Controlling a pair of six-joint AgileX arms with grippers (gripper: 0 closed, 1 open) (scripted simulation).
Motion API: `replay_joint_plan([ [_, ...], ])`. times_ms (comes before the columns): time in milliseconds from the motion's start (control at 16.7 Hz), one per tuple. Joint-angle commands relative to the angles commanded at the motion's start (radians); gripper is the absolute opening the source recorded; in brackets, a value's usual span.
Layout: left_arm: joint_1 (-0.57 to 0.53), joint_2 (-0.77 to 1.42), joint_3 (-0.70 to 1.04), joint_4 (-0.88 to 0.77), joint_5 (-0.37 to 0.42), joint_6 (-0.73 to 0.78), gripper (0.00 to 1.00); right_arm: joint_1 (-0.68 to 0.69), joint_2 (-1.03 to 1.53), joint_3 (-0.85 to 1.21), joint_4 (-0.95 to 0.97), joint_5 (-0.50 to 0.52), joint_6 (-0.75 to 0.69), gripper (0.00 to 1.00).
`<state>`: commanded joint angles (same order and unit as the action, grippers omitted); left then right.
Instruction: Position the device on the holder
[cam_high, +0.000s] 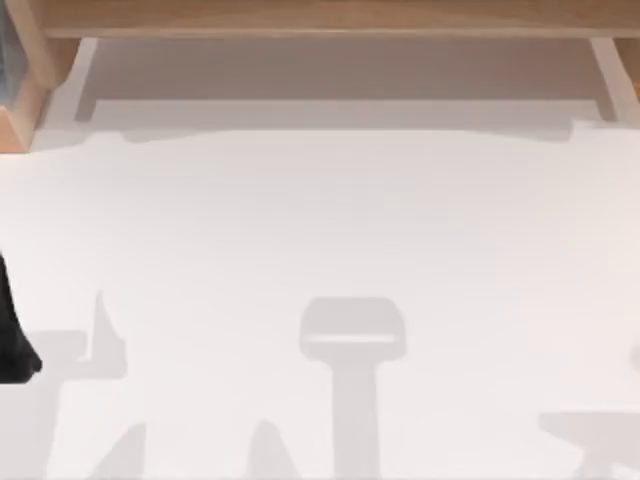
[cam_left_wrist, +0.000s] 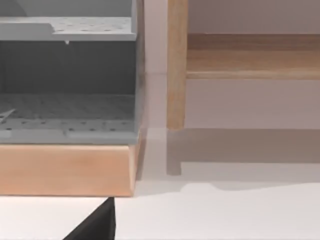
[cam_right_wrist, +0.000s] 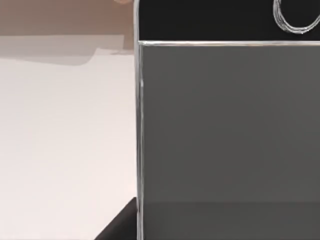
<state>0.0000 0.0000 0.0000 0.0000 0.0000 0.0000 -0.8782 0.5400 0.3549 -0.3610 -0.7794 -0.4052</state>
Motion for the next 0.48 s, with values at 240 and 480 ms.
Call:
replay_joint_plan([
  [240, 0.000, 0.000, 0.000, 0.000, 0.000, 0.000, 1.00, -0.015, -0.022, -0.015, 0.019, -0.024, 0.001, 0.00],
  [480, 0.000, 0.000, 0.000, 0.000, 0.000, 0.000, 1.00, -0.010, -0.018, -0.012, 0.018, -0.022, 0.004, 0.00],
])
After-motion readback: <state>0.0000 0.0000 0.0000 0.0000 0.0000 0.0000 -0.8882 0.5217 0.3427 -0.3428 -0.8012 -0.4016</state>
